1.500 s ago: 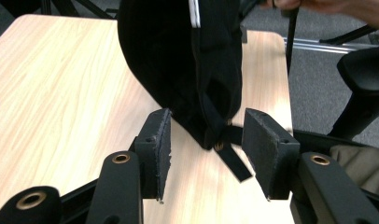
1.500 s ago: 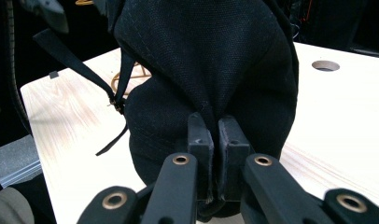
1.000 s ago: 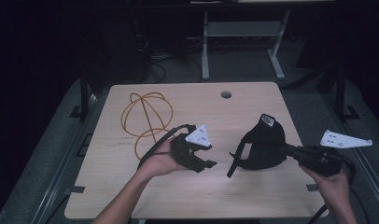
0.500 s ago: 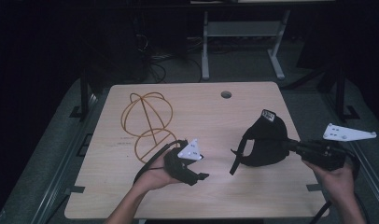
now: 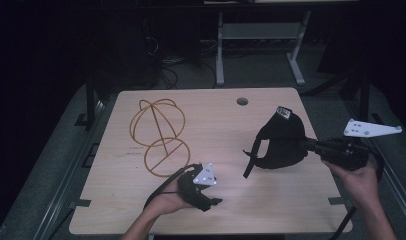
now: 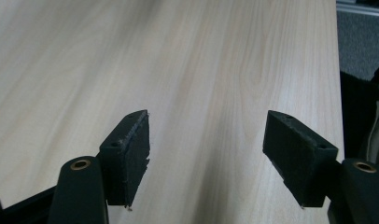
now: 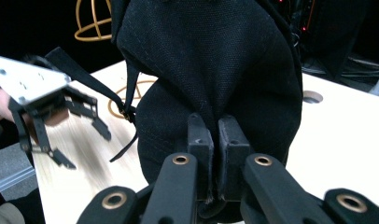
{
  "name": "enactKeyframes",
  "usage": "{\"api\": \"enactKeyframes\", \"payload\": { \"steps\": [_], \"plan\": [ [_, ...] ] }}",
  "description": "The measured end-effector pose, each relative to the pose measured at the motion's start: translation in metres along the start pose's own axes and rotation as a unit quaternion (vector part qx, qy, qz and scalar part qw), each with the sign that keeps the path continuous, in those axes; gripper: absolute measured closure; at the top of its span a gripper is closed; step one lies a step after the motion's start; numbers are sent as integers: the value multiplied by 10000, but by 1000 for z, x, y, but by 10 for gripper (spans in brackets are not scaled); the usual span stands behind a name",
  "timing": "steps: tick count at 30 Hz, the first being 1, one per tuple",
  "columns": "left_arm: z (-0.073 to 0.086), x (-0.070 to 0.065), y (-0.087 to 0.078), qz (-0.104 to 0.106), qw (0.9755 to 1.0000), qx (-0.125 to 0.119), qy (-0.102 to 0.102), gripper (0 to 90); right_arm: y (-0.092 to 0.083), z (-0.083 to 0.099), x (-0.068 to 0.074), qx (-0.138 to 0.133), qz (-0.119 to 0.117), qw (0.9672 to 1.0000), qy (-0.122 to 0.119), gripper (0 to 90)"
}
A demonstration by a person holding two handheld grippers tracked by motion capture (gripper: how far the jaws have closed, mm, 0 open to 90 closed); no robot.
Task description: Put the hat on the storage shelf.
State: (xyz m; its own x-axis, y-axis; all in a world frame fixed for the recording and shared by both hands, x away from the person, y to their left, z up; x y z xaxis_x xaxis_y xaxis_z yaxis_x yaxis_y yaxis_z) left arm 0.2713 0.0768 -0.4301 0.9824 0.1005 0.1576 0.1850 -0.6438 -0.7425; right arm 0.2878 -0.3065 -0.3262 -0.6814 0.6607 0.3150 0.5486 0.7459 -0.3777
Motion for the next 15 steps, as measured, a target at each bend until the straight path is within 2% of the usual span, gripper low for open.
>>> {"api": "enactKeyframes", "payload": {
  "steps": [6, 9, 15],
  "plan": [
    [0, -2, 3, -35, 9999, 60, 79, 294, 7, -12, 3, -25, -70, 9999, -73, 858],
    [-1, -2, 4, -37, 10000, 9, 38, 294, 8, -19, 4, -25, -82, 9999, -101, 858],
    [-1, -3, 7, 14, 9999, 126, 117, 293, 13, -32, 12, -90, -158, 9996, -196, 858]
  ]
}}
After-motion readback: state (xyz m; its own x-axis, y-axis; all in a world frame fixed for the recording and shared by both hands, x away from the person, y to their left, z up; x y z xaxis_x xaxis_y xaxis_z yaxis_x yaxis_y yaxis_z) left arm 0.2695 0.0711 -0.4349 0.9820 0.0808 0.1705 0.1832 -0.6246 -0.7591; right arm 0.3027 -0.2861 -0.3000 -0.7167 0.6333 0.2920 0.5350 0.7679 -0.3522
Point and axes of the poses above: each handheld gripper's, and its own axes: y roughly forward along the jaws, z roughly out of its underside, x roughly to its left, the point moved 1 cm from there along y, roughly forward along the jaws, and after that the axes turned 10 degrees about y, right-handed, at the moved point
